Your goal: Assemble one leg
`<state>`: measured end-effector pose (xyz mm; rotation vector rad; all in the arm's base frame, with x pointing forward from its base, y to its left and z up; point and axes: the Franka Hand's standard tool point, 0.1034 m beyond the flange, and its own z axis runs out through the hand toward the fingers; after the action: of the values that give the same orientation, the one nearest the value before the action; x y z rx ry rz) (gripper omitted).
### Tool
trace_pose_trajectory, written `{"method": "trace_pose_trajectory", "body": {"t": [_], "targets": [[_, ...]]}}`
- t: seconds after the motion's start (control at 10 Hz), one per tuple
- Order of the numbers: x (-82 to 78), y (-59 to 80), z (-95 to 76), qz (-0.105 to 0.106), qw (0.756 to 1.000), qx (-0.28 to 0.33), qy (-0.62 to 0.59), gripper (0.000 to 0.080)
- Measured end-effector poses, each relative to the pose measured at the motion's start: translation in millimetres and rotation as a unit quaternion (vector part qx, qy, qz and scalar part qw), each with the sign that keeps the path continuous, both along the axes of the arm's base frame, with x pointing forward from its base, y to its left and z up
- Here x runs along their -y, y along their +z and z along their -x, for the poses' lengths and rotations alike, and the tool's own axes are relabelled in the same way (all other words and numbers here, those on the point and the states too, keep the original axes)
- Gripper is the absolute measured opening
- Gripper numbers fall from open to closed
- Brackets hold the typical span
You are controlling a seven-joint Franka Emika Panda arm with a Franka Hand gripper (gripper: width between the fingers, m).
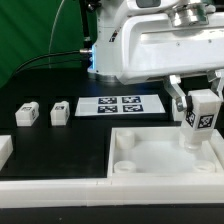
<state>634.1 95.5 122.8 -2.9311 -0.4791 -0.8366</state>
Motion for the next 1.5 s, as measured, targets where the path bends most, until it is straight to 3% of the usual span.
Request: {"method": "trace_pose_trajectory", "body": {"t": [0.4, 1.5], "targets": [[-1.9, 0.1, -12.3, -0.003, 1.0, 0.007, -0.001, 0.0294], [-16.9, -26.1, 5.0, -0.003, 1.0, -0.007, 0.01, 0.0294]]}}
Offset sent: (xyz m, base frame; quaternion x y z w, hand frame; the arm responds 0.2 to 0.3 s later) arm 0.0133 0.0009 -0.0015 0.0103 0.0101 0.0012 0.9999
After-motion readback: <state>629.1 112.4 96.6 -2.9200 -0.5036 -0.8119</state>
